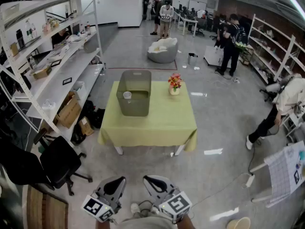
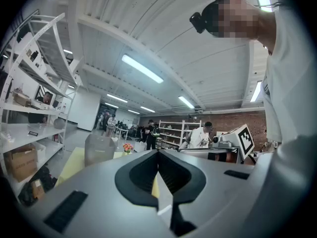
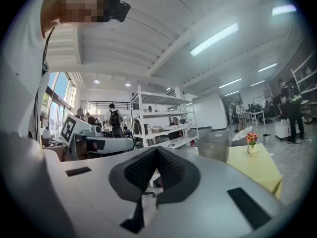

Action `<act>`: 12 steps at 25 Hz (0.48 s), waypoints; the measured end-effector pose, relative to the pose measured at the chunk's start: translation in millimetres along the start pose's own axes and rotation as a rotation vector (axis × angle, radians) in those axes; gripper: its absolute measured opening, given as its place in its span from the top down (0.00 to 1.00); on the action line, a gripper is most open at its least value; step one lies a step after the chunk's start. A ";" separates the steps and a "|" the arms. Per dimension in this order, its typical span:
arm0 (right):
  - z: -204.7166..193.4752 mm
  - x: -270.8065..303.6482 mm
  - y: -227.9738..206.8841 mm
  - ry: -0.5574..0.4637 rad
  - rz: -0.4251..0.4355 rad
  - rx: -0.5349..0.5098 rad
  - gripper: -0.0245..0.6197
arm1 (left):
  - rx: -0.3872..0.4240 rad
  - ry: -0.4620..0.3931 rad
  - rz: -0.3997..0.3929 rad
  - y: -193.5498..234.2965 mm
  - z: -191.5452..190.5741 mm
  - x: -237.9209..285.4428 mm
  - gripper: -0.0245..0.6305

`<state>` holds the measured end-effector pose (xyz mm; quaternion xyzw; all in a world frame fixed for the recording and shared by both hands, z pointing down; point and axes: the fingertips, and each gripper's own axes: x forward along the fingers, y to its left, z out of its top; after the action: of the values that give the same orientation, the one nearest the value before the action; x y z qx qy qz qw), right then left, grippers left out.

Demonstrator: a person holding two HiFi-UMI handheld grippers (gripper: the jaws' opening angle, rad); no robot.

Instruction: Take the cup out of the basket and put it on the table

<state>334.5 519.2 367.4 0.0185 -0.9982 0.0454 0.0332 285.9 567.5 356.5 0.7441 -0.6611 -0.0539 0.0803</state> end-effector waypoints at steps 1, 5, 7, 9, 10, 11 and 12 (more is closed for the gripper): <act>-0.8 -0.2 0.8 0.001 0.002 -0.005 0.95 | 0.002 0.004 0.003 -0.4 -1.0 0.4 0.95; -2.0 -3.2 2.8 -0.006 0.007 -0.002 0.95 | 0.007 0.011 0.012 -3.5 -4.1 1.7 0.95; -1.8 -6.3 2.8 -0.012 0.009 0.002 0.95 | 0.010 0.013 0.018 -5.8 -4.9 2.3 0.95; -0.4 -10.2 1.8 -0.020 0.009 0.008 0.95 | 0.014 0.012 0.026 -9.1 -4.7 3.2 0.95; 0.3 -12.8 1.0 -0.024 0.010 0.011 0.95 | 0.015 0.011 0.030 -11.5 -4.6 3.7 0.95; 0.8 -15.6 0.3 -0.025 0.011 0.011 0.95 | 0.016 0.009 0.034 -14.4 -4.5 4.1 0.95; 0.8 -18.6 -0.2 -0.024 0.014 0.004 0.95 | 0.016 0.008 0.039 -17.6 -4.4 4.5 0.95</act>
<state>352.9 519.6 365.3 0.0119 -0.9986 0.0475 0.0209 304.4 565.2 357.5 0.7318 -0.6757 -0.0440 0.0778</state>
